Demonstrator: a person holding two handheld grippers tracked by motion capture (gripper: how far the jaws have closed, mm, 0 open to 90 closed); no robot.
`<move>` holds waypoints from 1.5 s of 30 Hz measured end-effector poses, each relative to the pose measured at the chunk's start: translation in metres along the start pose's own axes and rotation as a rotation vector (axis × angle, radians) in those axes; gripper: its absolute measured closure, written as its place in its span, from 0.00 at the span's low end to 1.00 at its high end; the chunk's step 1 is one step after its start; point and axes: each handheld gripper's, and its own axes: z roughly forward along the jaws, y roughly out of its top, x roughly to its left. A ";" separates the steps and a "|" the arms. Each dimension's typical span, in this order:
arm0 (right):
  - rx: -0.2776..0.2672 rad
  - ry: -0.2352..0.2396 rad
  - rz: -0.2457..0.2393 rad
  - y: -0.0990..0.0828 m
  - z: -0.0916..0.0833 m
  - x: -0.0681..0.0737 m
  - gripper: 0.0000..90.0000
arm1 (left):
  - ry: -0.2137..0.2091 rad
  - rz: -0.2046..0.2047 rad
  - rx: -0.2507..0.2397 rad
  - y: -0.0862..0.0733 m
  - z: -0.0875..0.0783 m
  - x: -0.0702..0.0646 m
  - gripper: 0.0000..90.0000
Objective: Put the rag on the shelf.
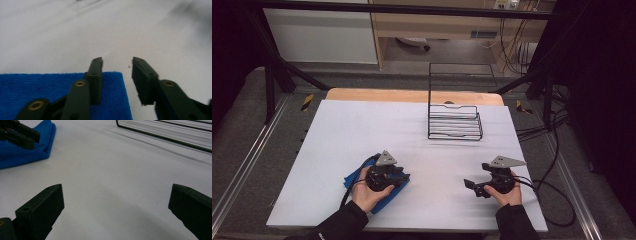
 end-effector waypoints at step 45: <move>0.156 0.077 0.038 0.049 0.146 0.130 0.71 | 0.119 -0.065 0.162 -0.072 -0.077 0.095 0.78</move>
